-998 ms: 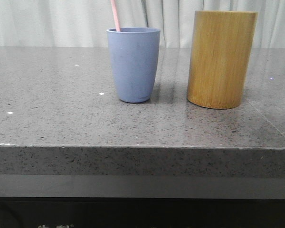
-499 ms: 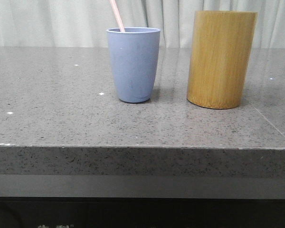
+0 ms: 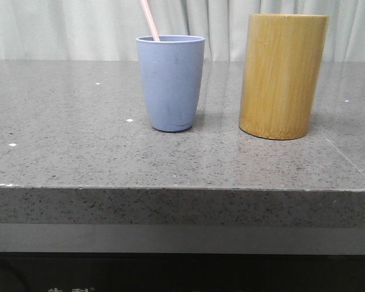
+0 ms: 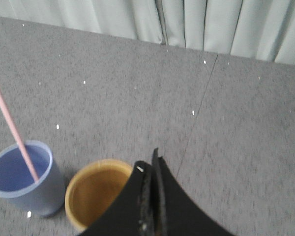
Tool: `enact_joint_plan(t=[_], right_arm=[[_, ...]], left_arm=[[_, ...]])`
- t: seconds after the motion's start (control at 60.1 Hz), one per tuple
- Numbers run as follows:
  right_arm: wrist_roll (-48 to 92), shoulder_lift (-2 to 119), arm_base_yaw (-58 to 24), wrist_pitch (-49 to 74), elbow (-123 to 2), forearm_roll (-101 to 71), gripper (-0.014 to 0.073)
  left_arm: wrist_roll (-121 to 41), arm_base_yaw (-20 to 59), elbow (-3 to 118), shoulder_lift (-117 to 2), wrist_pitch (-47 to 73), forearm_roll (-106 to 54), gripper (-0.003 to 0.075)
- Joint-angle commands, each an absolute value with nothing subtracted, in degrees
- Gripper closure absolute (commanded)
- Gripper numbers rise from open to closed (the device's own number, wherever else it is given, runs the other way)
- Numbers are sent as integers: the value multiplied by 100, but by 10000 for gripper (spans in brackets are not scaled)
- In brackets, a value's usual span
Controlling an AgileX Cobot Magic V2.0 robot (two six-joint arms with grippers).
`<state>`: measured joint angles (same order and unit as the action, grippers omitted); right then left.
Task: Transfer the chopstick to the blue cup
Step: 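Open the right gripper and withdraw it from the stick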
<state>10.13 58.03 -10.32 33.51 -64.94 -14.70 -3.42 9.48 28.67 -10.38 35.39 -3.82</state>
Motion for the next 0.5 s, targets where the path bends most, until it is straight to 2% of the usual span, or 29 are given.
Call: enact_joint_plan(t=[0.0,0.25,0.482], right_arm=[[1017,5150,-983,2589,-5844,-1498,680],[1017,3304,-983,1416,-3732,-1649,680],[1017,1845,-983,1299,-2608,-1649,680]], left_arm=[[-289,948,3013,-1106,3079,-435,739],[-289,948,3013,-1106,3079,-435,739],[-289,948,3013,-1106,3079,-435,739]])
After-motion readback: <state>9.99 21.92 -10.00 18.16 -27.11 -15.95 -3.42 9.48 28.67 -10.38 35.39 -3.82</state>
